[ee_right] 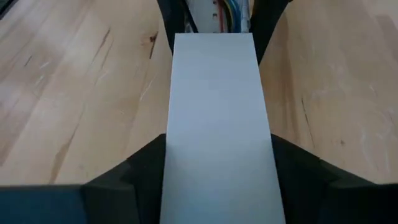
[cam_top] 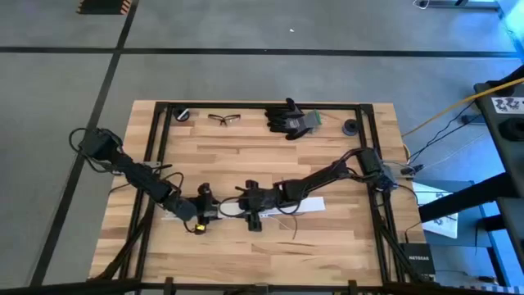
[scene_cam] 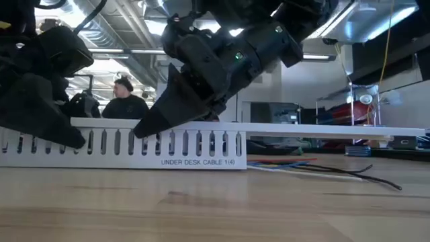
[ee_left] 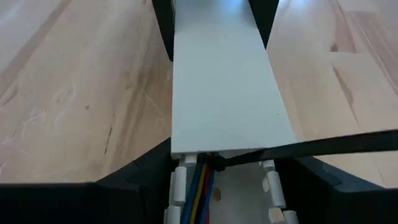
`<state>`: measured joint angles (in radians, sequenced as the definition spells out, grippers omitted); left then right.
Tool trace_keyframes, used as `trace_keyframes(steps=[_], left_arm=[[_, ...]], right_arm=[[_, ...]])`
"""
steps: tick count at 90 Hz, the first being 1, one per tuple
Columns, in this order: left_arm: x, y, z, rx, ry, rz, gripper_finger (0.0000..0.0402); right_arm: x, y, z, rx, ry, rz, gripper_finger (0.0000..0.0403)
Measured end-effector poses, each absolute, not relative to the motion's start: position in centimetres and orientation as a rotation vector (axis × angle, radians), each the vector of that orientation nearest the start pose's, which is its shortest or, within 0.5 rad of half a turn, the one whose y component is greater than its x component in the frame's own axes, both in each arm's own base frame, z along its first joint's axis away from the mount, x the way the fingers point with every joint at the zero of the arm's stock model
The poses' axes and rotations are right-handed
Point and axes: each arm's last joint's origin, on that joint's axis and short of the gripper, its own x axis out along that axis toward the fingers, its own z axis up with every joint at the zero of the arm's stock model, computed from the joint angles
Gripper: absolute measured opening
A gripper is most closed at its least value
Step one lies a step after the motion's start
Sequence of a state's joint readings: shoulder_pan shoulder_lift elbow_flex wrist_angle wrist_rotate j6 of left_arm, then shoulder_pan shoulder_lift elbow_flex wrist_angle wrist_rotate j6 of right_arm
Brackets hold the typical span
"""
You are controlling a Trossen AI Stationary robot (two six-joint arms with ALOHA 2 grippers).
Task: Ziptie cables
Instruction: Close the white cable duct
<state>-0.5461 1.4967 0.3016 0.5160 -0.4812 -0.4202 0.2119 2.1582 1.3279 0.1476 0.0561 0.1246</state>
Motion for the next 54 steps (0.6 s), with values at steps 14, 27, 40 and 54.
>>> trace_keyframes(steps=[14,27,40,54], left_arm=[[19.3,-10.3,10.2,-0.082,0.599,0.067,0.0214],[19.5,-10.0,10.1,-0.120,0.617,0.068,0.0244],[19.7,-9.7,10.4,-0.141,0.627,0.046,0.0280],[19.3,-9.9,11.5,-0.212,0.692,0.023,0.0289]], right_arm=[[44.1,9.3,12.2,0.021,0.693,0.096,0.0221],[44.1,9.2,12.1,0.014,0.692,0.085,0.0222],[44.3,8.9,12.1,0.017,0.682,0.058,0.0216],[44.2,9.1,12.1,0.015,0.686,0.069,0.0220]])
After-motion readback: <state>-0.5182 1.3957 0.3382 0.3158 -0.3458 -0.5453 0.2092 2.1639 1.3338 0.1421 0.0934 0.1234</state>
